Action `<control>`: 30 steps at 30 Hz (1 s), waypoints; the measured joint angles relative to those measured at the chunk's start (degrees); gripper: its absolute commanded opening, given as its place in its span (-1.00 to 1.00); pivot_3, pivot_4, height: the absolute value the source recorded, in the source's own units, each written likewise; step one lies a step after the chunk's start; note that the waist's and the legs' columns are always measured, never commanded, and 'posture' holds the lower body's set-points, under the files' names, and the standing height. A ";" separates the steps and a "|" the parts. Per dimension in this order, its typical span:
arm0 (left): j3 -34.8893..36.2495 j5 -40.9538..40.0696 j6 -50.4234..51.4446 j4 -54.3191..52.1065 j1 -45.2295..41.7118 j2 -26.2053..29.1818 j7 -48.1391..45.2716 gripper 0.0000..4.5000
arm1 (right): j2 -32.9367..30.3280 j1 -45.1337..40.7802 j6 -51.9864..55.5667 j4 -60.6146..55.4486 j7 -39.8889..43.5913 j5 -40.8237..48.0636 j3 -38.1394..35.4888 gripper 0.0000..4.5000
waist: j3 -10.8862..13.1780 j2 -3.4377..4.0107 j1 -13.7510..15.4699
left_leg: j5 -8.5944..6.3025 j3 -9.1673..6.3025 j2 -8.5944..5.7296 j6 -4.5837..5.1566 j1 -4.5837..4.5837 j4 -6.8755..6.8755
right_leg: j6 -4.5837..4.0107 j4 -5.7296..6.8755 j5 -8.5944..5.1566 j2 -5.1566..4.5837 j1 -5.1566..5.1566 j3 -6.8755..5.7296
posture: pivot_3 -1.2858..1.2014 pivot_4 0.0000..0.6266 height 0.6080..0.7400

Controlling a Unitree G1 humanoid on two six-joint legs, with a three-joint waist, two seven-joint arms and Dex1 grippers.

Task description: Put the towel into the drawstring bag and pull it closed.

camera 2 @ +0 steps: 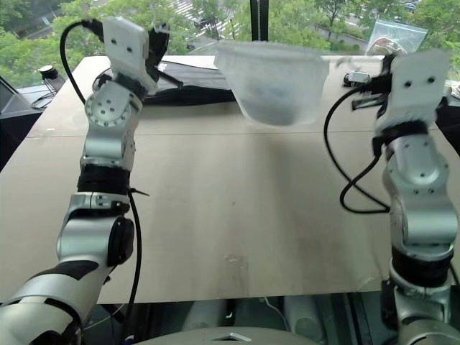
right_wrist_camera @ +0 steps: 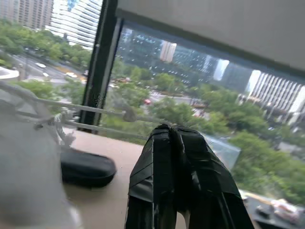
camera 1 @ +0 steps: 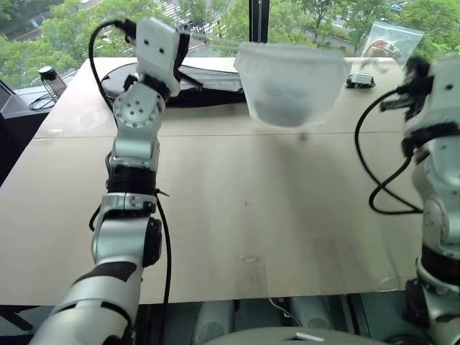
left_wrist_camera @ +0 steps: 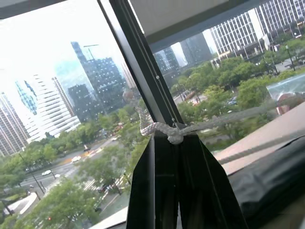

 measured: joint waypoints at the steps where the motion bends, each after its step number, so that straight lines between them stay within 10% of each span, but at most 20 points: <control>1: -0.14 0.44 -0.12 0.90 -1.79 0.39 0.06 -0.98 | -1.06 -1.46 0.28 1.10 -0.93 -2.24 -0.05 -1.00 | 0.00 0.00 -0.02 | 0.00 0.02 0.00 0.00 -0.01 -0.09 | 0.00 -0.11 0.00 0.00 -0.01 0.02 | 0.03 -0.52 1.00; 22: 6.95 -10.53 11.07 -0.53 4.70 -1.20 13.67 -0.98 | -0.04 -5.47 -0.72 11.38 -5.63 -2.10 -11.89 -1.00 | 0.00 0.01 0.31 | 0.00 0.15 0.04 0.00 -0.07 -0.09 | 0.01 -0.15 0.01 -0.08 -0.01 0.03 | 0.03 -0.52 1.00; 30: 11.85 -26.09 24.74 -9.43 11.90 -0.45 1.75 -0.98 | -3.38 3.14 0.97 10.16 11.59 13.05 -16.10 -1.00 | -0.02 0.02 0.15 | 0.00 0.18 0.11 0.00 0.00 -0.14 | 0.01 -0.27 0.00 -0.07 0.13 0.00 | 0.03 -0.52 1.00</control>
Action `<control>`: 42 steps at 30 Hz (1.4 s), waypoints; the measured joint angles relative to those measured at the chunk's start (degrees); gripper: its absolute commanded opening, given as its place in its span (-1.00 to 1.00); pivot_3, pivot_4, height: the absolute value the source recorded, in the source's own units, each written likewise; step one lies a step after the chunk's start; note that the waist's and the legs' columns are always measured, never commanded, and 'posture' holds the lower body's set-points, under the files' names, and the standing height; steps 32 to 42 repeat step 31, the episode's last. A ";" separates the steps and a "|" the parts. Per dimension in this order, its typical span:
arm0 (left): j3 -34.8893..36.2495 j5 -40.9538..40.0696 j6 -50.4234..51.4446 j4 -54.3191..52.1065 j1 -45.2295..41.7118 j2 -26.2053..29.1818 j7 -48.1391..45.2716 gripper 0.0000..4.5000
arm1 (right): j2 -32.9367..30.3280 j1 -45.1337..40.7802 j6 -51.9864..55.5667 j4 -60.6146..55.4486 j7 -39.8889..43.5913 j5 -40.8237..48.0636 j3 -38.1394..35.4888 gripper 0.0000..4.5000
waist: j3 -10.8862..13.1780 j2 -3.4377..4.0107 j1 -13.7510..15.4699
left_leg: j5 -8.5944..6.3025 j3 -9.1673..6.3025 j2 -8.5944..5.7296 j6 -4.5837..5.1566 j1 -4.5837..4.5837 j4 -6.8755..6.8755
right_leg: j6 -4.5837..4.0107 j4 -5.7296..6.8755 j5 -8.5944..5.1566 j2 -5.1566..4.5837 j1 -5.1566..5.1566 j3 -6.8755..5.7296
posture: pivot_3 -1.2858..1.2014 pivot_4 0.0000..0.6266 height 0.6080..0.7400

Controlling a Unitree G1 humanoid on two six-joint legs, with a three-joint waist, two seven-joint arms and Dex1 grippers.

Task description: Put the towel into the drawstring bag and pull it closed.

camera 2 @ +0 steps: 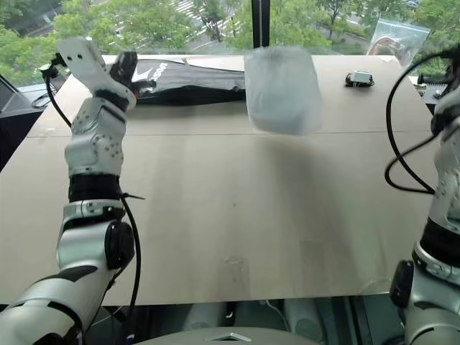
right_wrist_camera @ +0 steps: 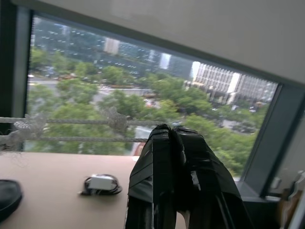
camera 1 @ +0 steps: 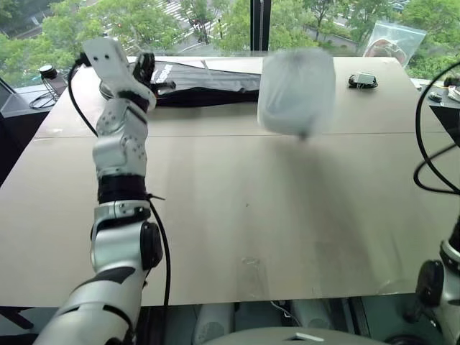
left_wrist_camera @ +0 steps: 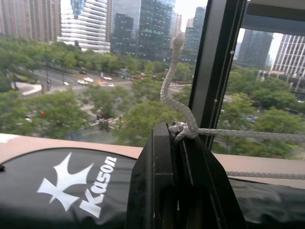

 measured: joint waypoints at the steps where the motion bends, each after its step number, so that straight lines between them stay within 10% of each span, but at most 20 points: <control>1: -0.35 -1.36 3.08 -3.00 3.04 0.07 -1.85 -0.98 | -0.09 3.86 1.16 -1.94 3.52 2.52 1.51 -1.00 | 0.00 0.00 -0.09 | 0.00 0.00 0.00 0.00 -0.03 -0.03 | 0.00 0.00 0.00 0.00 -0.03 0.00 | 0.03 -0.52 1.00; 6: -6.54 -0.42 7.71 -9.05 10.45 -1.13 -6.89 -0.87 | 4.12 11.14 1.43 -6.85 10.43 6.80 12.43 -0.87 | 0.00 0.00 -0.40 | 0.00 -0.06 -0.01 0.01 0.16 0.21 | 0.00 0.19 0.01 0.04 0.15 -0.02 | 0.03 -0.52 1.00; 11: -13.00 -0.26 9.76 -12.90 17.84 -3.46 -13.69 -0.01 | 2.94 15.20 -6.56 -1.85 16.86 1.76 25.46 0.02 | 0.00 0.01 -0.52 | 0.01 -0.04 -0.02 0.02 0.18 0.30 | 0.01 0.21 0.01 0.07 0.17 0.02 | 0.03 -0.52 1.00; 16: -12.23 -2.53 14.17 -20.75 29.67 4.95 -22.46 0.93 | -1.09 24.33 -10.14 -1.91 22.04 1.85 22.72 0.95 | -0.01 0.02 -1.07 | 0.00 -0.06 0.05 0.01 0.16 0.15 | -0.03 0.24 -0.01 0.08 0.08 0.01 | 0.03 -0.52 1.00; 24: 0.15 -6.98 15.69 -32.57 52.21 17.84 -35.41 0.97 | -4.89 49.92 -14.80 -12.72 32.18 6.79 9.31 0.98 | -0.01 0.03 -0.57 | -0.01 0.01 0.13 0.01 0.25 0.15 | 0.01 0.06 -0.06 -0.01 0.22 0.00 | 0.03 -0.52 1.00; 42: 4.86 -9.18 15.16 -39.02 55.05 16.51 -34.10 0.97 | -2.73 50.57 -18.18 -14.68 31.34 8.15 3.57 0.98 | 0.00 0.00 0.11 | -0.01 0.16 0.33 0.01 1.22 0.23 | 0.04 0.05 -0.29 0.04 1.02 0.09 | 0.03 -0.52 1.00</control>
